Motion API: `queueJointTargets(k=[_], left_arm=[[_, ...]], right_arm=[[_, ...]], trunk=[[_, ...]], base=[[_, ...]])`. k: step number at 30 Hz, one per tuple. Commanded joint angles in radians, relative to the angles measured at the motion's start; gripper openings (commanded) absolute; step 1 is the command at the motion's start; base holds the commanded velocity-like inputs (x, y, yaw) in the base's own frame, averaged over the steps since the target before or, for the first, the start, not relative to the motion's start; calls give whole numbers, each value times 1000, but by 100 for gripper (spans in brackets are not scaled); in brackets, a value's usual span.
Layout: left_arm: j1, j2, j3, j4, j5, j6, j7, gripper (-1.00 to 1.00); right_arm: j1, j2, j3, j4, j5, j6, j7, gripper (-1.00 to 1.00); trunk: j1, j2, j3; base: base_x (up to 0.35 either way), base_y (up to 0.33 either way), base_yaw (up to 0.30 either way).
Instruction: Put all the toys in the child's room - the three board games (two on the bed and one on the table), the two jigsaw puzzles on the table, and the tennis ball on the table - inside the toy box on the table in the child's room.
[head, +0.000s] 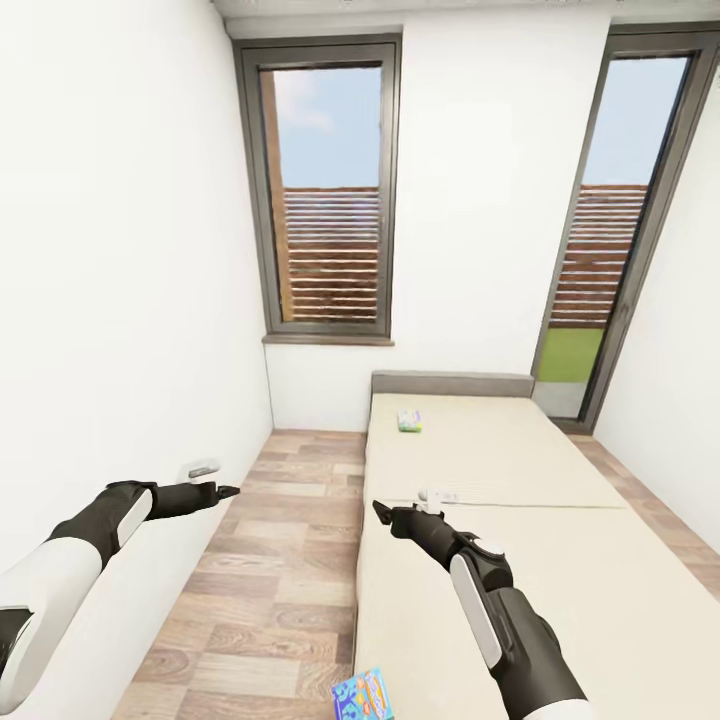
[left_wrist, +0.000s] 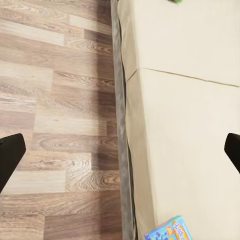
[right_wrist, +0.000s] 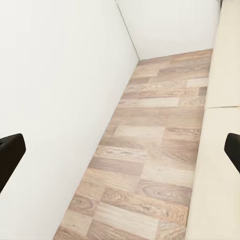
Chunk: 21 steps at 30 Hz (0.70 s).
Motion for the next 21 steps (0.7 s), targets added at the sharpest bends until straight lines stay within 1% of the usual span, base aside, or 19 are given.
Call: queueJointTargets(k=[1,17,21], left_arm=[[0,1,-3,-1,9,8,1,100],[0,-1,-4,-1,8,9,3,100],[0,-1,-4,-1,8,9,4,100]], right_arm=[[0,0,-1,-1,-5,5,1,100],[-1,-3,-6,0,-7,-1,1,100],[0,-5,-8,0,-15,-8,2,100]], trunk=[[4,-8,-3],[66,-120,-49],[81,-148,-61]], base=[[0,0,55],[0,0,18],[0,0,0]])
